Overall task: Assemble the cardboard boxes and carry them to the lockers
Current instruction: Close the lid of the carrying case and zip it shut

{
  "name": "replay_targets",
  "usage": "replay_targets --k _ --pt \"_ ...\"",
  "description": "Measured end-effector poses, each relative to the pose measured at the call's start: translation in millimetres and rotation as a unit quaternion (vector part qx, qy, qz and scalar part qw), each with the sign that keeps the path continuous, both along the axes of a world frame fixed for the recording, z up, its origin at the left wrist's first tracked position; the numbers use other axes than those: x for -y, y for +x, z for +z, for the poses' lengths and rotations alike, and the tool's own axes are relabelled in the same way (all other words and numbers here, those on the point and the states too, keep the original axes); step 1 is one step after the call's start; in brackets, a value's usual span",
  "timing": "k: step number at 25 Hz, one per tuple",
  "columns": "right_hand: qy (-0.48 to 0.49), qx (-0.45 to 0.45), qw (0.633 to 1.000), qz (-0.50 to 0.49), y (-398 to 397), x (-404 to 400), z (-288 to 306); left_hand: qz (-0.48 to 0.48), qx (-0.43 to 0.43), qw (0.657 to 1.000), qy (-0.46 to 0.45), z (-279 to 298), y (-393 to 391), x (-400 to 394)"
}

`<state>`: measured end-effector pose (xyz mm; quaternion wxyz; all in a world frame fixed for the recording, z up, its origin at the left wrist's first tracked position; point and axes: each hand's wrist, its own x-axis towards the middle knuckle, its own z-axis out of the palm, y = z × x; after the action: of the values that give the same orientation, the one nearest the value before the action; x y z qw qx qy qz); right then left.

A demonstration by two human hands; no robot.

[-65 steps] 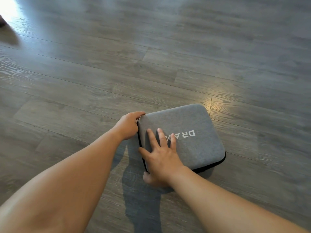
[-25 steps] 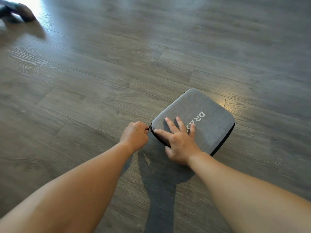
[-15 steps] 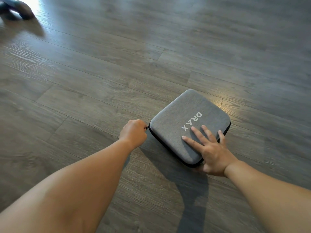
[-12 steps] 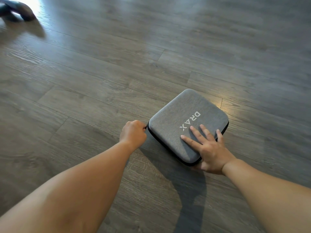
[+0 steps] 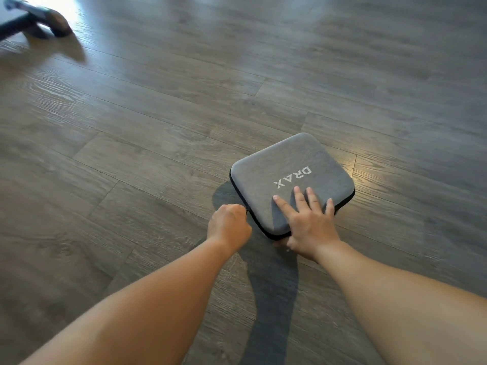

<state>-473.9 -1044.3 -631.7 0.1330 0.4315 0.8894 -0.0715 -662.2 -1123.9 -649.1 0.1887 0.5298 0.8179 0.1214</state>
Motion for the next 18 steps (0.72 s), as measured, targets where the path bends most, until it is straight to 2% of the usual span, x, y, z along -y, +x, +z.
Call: replay_targets --k 4,7,12,18 --pt "0.015 -0.008 1.0 -0.008 -26 19 -6 0.017 -0.028 0.999 0.01 -5 -22 12" --pt "0.024 -0.017 1.0 0.0 -33 22 -9 -0.028 -0.043 0.999 0.004 -5 -37 19" --pt "0.002 -0.059 0.997 0.042 -11 -7 -4 -0.038 -0.027 0.999 -0.014 1 -50 15" --pt "-0.038 -0.075 0.996 -0.036 1 -38 2 -0.02 0.02 1.0 -0.005 -2 -48 14"
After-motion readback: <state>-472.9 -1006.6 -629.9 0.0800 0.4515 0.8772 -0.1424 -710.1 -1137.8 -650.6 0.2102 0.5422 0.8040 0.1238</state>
